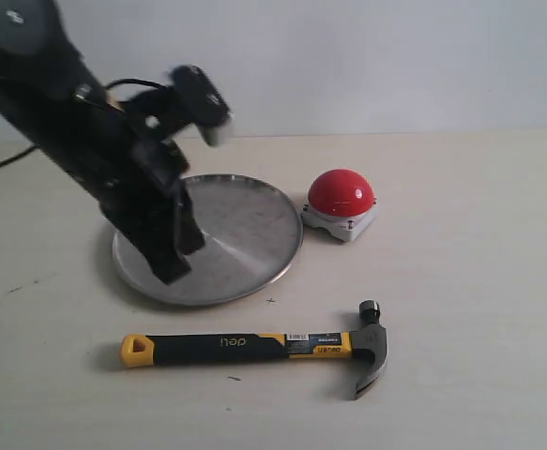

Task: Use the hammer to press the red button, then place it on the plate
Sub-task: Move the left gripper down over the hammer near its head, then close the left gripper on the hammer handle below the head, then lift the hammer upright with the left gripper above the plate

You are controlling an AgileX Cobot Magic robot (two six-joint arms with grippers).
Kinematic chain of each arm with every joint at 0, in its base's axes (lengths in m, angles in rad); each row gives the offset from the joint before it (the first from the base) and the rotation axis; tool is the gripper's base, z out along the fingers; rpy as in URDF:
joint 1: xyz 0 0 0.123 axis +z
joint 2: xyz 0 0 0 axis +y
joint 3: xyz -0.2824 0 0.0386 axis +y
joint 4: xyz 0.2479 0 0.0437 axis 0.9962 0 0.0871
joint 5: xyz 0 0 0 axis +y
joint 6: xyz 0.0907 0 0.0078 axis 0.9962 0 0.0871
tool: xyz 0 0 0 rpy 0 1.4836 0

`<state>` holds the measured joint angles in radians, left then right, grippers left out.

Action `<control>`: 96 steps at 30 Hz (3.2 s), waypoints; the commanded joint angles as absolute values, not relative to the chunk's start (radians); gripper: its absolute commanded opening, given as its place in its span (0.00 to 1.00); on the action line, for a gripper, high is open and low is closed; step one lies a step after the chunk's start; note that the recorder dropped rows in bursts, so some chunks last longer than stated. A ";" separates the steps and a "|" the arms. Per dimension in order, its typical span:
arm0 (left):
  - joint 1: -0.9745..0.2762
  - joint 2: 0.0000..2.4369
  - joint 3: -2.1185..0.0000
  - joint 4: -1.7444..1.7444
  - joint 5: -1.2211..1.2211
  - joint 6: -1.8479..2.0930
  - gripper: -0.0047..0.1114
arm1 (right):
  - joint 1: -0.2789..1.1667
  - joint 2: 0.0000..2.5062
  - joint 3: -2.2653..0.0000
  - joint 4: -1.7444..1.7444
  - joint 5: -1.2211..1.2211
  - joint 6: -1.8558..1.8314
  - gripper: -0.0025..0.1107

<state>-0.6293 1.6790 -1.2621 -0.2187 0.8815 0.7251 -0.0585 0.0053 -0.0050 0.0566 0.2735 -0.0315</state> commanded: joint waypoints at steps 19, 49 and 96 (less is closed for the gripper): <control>-0.928 2.279 -1.840 0.037 1.175 0.518 0.61 | -0.066 0.000 0.000 0.051 0.262 -0.032 0.02; -0.932 2.382 -1.853 -0.037 1.131 0.602 0.66 | -0.066 0.000 0.000 0.051 0.262 -0.032 0.02; -0.930 1.946 -1.853 0.232 0.794 0.103 0.04 | -0.066 0.000 0.000 0.053 0.262 -0.032 0.02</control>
